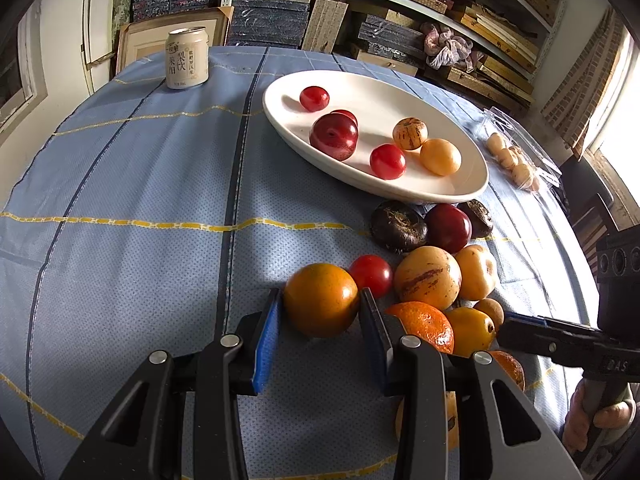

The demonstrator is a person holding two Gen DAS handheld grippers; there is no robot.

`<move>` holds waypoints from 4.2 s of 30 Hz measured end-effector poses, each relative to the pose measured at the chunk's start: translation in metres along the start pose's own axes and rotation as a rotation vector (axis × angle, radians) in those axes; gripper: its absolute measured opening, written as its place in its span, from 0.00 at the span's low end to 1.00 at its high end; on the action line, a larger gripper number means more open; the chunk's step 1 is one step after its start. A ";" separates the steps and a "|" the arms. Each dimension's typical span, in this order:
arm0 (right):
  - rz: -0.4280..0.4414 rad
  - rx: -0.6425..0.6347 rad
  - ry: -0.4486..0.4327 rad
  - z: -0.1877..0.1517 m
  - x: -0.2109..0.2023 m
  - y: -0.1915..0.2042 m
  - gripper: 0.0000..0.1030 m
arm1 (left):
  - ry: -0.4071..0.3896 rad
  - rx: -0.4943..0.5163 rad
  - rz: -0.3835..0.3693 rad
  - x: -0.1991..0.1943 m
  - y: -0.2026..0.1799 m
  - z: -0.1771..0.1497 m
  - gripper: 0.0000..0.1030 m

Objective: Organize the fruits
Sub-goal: 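Grasp an orange persimmon with the left tool while the right tool moves to a small brown fruit, then grasp the small brown fruit with the right tool while the left tool lifts the persimmon, then lower the persimmon and brown fruit onto the white plate and open both tools, then move both open tools back toward the remaining oranges in the pile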

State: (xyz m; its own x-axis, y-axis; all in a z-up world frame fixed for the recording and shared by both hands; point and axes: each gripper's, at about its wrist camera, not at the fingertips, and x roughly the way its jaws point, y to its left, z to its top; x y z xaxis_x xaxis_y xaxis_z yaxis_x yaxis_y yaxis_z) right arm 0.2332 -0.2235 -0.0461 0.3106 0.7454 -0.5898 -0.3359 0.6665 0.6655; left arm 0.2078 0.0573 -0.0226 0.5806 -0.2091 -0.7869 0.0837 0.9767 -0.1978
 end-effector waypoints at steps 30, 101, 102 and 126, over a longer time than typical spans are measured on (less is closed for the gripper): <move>-0.399 -0.382 -0.047 -0.017 0.016 0.050 0.28 | -0.070 0.152 0.204 0.004 -0.022 -0.007 0.38; -0.386 -0.379 -0.291 0.105 -0.008 0.082 0.78 | -0.192 0.112 0.245 -0.005 -0.033 0.109 0.74; -0.389 -0.394 -0.317 0.098 -0.017 0.090 0.83 | -0.197 0.112 0.254 -0.013 -0.031 0.102 0.77; -0.262 -0.369 -0.239 -0.019 -0.043 0.075 0.96 | -0.145 0.102 0.155 -0.033 -0.019 -0.020 0.92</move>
State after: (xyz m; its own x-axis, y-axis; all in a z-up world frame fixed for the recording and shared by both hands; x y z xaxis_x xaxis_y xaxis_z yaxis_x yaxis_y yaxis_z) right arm 0.1773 -0.2055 0.0206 0.6066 0.5588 -0.5655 -0.4976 0.8216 0.2782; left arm 0.1710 0.0447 -0.0042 0.7029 -0.0538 -0.7093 0.0612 0.9980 -0.0150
